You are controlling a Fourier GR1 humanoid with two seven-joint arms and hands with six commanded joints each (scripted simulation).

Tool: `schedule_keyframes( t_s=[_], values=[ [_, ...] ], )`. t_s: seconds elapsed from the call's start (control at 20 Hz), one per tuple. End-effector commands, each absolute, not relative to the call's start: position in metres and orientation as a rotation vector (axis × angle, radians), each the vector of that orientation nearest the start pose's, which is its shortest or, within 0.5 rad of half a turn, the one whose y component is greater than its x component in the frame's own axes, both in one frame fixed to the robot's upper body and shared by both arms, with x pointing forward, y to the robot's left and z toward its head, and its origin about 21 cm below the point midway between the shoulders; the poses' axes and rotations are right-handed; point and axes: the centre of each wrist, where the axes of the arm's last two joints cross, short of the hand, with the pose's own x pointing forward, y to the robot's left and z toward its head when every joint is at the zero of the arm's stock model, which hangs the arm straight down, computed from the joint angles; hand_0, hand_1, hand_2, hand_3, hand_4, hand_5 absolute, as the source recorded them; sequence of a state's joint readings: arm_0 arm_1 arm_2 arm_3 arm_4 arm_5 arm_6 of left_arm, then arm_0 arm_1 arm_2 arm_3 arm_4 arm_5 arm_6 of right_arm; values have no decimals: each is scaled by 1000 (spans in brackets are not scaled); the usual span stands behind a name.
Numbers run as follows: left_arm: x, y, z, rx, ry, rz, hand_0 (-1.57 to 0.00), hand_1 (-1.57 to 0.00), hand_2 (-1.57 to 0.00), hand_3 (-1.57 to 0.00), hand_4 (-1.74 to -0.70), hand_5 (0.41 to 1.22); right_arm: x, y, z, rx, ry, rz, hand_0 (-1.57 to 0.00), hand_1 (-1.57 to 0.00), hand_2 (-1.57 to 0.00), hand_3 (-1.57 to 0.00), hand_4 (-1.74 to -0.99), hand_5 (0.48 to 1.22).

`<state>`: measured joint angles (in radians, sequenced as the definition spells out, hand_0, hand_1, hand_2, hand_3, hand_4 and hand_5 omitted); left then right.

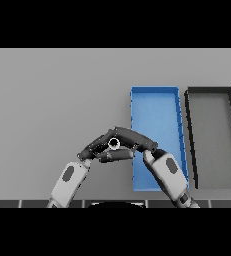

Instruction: Pick up the blue pipe and place it into the blue bin.

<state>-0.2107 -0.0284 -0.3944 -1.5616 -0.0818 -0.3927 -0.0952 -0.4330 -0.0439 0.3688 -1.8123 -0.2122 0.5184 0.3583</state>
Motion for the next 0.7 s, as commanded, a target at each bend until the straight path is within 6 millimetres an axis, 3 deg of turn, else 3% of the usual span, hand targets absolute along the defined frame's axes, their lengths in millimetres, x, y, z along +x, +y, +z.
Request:
schedule_keyframes(
  t_s=[0.0, 0.1, 0.2, 0.25, 0.45, 0.65],
  values=[
    [267, 106, 48, -614, -1729, -801, -1446, -1368, -1336, -1051, -1629, 1221, 269, -103, 156, 718, -1692, 1028, -1554, -1554, -1555, -1547, -1496, 1197],
    [267, 109, 46, -585, -1703, -850, -940, -875, -855, -672, -1406, 1221, 272, -101, 154, 693, -1687, 1023, -1560, -1560, -1560, -1556, -1497, 1206],
    [270, 106, 46, -602, -1691, -894, -601, -560, -547, -430, -1250, 1221, 271, -101, 158, 672, -1680, 1027, -1564, -1564, -1564, -1561, -1498, 1211],
    [269, 106, 45, -608, -1680, -908, -481, -448, -437, -344, -1186, 1148, 268, -101, 158, 663, -1678, 1030, -1565, -1566, -1566, -1563, -1498, 1213],
    [272, 109, 44, -560, -1589, -925, -196, -183, -178, -140, -1031, 848, 272, -102, 159, 669, -1706, 1009, -1569, -1569, -1569, -1568, -1499, 1218],
    [270, 111, 42, -541, -1559, -899, -80, -74, -73, -57, -975, 642, 270, -101, 158, 673, -1735, 1005, -1570, -1570, -1570, -1570, -1499, 1220]
  ],
)
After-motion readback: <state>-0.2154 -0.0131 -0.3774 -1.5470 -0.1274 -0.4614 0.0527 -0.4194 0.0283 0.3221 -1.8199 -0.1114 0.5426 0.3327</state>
